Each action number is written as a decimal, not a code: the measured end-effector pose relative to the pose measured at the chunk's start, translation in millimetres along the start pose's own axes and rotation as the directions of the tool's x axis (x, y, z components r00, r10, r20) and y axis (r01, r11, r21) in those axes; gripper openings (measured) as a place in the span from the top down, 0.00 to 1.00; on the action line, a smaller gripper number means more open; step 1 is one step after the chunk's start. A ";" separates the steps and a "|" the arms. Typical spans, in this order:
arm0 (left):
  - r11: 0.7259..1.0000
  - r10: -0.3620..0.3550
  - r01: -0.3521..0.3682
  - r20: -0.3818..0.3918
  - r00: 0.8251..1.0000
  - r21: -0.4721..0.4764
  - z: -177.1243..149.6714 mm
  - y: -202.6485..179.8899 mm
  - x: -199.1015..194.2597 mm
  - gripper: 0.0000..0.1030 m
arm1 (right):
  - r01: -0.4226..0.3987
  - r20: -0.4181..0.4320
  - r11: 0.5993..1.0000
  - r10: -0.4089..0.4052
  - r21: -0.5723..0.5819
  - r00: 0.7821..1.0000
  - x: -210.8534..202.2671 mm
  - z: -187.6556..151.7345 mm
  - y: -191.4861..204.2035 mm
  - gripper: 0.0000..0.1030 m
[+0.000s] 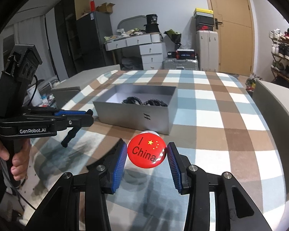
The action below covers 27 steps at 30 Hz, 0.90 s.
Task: Organize jewelry
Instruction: 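Grasp the black claw hair clip with the left gripper while the right gripper holds the red badge, then carry the red badge and black clip into the grey box and release both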
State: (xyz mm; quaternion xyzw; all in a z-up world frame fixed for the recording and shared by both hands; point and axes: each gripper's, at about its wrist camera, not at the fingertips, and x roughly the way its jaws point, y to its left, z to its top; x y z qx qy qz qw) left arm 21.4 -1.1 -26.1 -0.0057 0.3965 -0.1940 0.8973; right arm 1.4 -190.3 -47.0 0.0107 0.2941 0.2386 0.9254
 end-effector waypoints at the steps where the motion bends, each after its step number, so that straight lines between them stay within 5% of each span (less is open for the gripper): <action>1: 1.000 0.003 -0.003 0.010 1.000 -0.008 2.3 0.1 -3.2 0.82 | -0.009 0.002 1.000 0.009 0.006 1.000 0.0 1.8 0.8 0.60; 27: 0.996 -0.029 0.038 0.122 0.992 -0.078 71.0 32.7 6.3 0.82 | -0.199 0.081 0.979 0.195 0.049 0.977 41.8 96.0 0.8 0.60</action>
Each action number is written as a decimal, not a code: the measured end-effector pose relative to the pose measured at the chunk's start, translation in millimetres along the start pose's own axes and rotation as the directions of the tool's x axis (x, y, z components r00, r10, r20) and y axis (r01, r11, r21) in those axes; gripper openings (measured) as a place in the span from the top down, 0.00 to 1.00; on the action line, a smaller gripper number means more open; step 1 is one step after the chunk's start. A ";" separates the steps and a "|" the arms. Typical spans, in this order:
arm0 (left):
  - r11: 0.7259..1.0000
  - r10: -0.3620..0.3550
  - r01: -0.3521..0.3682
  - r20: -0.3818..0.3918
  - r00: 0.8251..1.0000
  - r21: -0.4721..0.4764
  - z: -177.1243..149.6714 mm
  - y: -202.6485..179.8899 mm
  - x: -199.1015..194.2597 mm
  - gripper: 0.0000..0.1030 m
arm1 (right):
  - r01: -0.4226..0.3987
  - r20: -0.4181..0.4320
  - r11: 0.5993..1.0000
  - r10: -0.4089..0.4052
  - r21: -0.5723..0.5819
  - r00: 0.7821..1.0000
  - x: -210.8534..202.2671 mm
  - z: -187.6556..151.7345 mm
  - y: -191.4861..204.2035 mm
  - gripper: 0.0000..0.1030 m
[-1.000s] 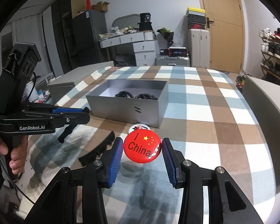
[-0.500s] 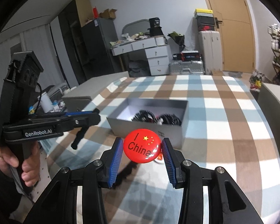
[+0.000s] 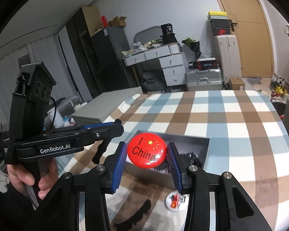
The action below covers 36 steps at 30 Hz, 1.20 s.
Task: Organize jewelry
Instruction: 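Carry the red badge and black clip into the grey box and release both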
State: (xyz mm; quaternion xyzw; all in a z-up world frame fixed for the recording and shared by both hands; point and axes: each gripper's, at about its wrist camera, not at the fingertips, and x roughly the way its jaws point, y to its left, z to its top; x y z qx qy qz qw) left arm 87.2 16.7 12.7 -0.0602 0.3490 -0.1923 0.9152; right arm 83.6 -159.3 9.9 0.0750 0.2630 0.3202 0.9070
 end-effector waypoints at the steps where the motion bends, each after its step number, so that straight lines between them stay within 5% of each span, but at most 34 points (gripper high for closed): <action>1: 1.000 -0.002 0.002 0.005 1.000 -0.004 2.5 1.1 2.1 0.82 | -0.003 0.001 1.000 0.003 0.006 1.000 2.6 2.6 -2.3 0.60; 36: 0.992 -0.117 0.114 -0.056 0.992 -0.048 11.8 14.5 55.8 0.82 | 0.003 -0.098 0.999 0.001 0.043 0.995 64.2 7.3 -40.6 0.59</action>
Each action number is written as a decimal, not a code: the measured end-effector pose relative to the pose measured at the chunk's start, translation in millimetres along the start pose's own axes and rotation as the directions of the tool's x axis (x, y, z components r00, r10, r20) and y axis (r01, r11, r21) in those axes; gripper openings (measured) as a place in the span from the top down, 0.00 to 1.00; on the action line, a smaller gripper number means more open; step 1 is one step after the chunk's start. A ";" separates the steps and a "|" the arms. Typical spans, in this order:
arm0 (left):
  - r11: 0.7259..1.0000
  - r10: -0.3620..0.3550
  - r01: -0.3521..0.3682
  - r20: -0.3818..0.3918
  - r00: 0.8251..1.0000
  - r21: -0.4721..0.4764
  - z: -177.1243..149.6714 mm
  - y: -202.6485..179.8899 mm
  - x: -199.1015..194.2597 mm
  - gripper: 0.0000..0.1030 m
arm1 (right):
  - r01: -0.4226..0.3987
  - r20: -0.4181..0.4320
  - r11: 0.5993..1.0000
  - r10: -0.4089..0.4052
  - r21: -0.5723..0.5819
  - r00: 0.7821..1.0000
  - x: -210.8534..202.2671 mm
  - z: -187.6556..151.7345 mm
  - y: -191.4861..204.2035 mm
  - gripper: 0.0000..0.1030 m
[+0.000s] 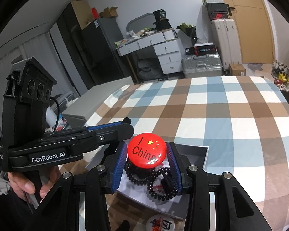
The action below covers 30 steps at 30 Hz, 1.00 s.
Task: Organize jewelry
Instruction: 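Carry the red badge and black clip into the grey box and release both, then withdraw both grippers and move the right gripper to the white badge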
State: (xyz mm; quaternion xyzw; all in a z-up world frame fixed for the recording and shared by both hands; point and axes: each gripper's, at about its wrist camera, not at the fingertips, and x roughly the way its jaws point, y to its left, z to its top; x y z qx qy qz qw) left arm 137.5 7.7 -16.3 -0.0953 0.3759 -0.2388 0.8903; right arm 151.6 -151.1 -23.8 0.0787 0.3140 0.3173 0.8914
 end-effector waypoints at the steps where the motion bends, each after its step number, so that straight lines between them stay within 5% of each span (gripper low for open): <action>1: 1.000 -0.008 0.008 -0.004 1.000 0.000 0.1 0.7 1.2 0.82 | -0.001 -0.003 1.000 0.001 -0.001 1.000 0.8 0.0 0.0 0.58; 10: 1.000 0.002 -0.002 0.005 1.000 0.005 1.7 2.1 -5.5 0.60 | 0.012 0.006 1.000 -0.012 0.024 1.000 -8.4 -4.7 -6.2 0.55; 15: 0.999 0.047 -0.047 0.032 0.998 0.005 -1.1 3.0 -14.9 0.58 | 0.046 0.053 0.998 -0.047 0.031 0.997 -28.2 -6.6 -7.3 0.43; 30: 0.990 0.140 -0.141 0.077 0.987 0.012 -17.6 -6.5 -38.8 0.42 | 0.094 0.137 0.995 -0.088 -0.033 0.987 -68.5 -14.4 15.9 0.37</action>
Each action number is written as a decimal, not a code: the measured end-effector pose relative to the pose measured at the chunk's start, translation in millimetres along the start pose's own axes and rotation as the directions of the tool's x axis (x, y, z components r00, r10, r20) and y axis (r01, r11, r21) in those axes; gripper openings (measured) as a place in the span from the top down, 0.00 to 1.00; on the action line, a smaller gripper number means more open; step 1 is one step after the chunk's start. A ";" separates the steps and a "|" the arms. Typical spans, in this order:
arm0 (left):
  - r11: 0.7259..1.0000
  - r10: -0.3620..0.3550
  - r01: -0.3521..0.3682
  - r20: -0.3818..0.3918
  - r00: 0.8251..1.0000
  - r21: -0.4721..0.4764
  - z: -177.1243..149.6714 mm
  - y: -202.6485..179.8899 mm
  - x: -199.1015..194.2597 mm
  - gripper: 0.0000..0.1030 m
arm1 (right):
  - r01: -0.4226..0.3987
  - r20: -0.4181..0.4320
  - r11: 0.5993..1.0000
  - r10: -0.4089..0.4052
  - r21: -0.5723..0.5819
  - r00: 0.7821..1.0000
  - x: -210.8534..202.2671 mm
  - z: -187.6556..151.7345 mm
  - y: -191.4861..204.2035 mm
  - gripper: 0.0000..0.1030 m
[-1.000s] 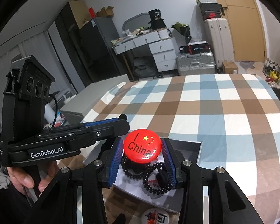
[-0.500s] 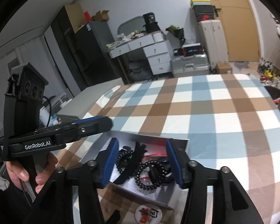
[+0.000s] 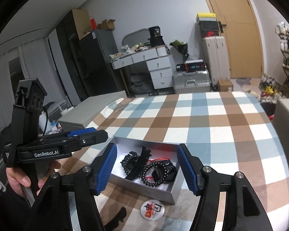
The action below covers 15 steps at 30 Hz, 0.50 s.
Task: Organize jewelry
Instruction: 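Withdraw both grippers and move the right gripper to the white badge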
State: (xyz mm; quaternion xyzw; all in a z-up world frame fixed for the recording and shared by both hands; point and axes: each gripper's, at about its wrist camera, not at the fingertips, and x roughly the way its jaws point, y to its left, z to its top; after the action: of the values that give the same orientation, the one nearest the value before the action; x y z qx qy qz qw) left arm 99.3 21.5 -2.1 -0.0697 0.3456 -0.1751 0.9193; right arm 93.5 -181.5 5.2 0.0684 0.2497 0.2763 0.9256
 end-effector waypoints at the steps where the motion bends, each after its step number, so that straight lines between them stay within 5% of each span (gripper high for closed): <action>1: 1.000 0.002 -0.002 0.004 1.000 0.004 -0.7 -2.1 -2.4 0.41 | -0.002 0.007 1.000 0.002 -0.004 1.000 -3.2 -0.6 1.8 0.36; 15: 0.997 0.072 -0.072 0.041 0.997 -0.002 -30.8 -11.3 -20.3 0.21 | 0.049 0.055 0.999 -0.048 -0.022 0.997 -30.2 -22.9 11.8 0.12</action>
State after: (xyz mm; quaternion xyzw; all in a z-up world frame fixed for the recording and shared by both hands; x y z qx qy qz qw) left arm 61.6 18.4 -10.1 -0.0612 0.3292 -0.1403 0.9318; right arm 54.5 -188.4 1.3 0.0589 0.2227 0.2548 0.9392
